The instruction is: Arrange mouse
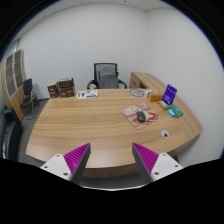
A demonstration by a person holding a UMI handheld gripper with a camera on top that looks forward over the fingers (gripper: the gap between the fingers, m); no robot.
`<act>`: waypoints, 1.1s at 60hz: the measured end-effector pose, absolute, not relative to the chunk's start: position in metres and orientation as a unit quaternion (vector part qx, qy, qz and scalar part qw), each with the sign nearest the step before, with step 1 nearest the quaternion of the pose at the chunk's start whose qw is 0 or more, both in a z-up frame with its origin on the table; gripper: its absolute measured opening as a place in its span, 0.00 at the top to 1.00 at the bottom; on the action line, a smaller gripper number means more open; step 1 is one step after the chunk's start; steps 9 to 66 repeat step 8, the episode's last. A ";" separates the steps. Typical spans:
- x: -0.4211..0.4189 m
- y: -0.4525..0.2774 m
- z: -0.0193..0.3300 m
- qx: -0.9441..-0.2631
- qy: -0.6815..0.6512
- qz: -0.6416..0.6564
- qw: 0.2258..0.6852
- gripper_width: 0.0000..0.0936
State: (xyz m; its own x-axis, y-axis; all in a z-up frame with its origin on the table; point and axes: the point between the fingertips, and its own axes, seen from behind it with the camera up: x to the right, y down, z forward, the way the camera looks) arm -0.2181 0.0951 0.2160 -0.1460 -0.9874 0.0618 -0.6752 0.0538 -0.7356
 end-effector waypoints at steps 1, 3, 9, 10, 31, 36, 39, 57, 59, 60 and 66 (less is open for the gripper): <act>-0.217 0.096 0.217 -0.609 0.683 -0.323 0.242 0.07; -0.217 0.097 0.218 -0.612 0.680 -0.323 0.243 0.07; -0.218 0.101 0.218 -0.611 0.681 -0.321 0.247 0.07; -0.218 0.101 0.218 -0.611 0.681 -0.321 0.247 0.07; -0.218 0.101 0.218 -0.611 0.681 -0.321 0.247 0.07; -0.218 0.101 0.218 -0.611 0.681 -0.321 0.247 0.07; -0.218 0.101 0.218 -0.611 0.681 -0.321 0.247 0.07; -0.218 0.101 0.218 -0.611 0.681 -0.321 0.247 0.07; -0.218 0.101 0.218 -0.611 0.681 -0.321 0.247 0.07; -0.218 0.101 0.218 -0.611 0.681 -0.321 0.247 0.07; -0.218 0.101 0.218 -0.611 0.681 -0.321 0.247 0.07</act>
